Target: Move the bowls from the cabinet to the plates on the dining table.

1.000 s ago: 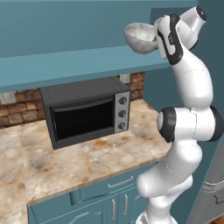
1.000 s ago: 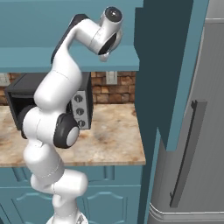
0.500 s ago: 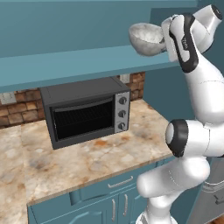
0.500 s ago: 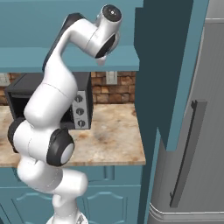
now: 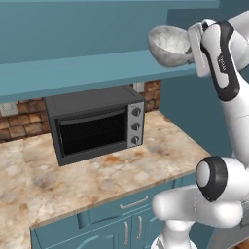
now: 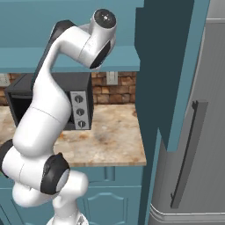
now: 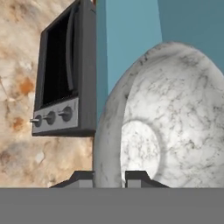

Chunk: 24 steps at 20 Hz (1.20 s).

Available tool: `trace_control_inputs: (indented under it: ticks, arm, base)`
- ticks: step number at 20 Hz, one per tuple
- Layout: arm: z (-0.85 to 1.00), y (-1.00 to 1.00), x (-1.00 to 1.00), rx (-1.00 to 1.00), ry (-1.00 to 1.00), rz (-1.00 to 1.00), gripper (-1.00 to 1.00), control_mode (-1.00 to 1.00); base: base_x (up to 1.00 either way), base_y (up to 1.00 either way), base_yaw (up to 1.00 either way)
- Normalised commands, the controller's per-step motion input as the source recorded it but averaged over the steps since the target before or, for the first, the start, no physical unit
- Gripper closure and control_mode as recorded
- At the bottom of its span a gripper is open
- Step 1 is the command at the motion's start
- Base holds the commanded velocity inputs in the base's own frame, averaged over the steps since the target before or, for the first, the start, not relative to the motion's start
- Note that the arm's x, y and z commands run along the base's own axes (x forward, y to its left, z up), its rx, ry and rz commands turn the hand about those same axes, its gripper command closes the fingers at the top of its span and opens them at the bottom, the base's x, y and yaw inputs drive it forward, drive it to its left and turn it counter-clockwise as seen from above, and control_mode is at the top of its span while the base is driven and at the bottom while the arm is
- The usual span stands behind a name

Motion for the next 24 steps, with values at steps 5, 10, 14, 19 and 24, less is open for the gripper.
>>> trace_control_inputs:
  ticks: [5,10,14,19,24]
  arm:
    - [0.05,0.0,-0.62,-0.02,0.0,0.0,1.0,-1.0]
    - [0.12,0.0,-0.62,0.0,0.03,0.0,1.0,-1.0]
    - [0.01,0.0,-0.62,0.02,0.07,0.0,1.0,-1.0]
    - [0.02,0.0,-0.64,0.04,0.11,0.01,1.0,-1.0]
    - [-0.01,0.0,-0.7,0.03,0.1,0.03,1.0,-1.0]
  base:
    - [0.0,0.0,0.0]
    - [0.0,0.0,0.0]
    - [0.0,0.0,0.0]
    - [0.0,0.0,0.0]
    - [0.0,0.0,0.0]
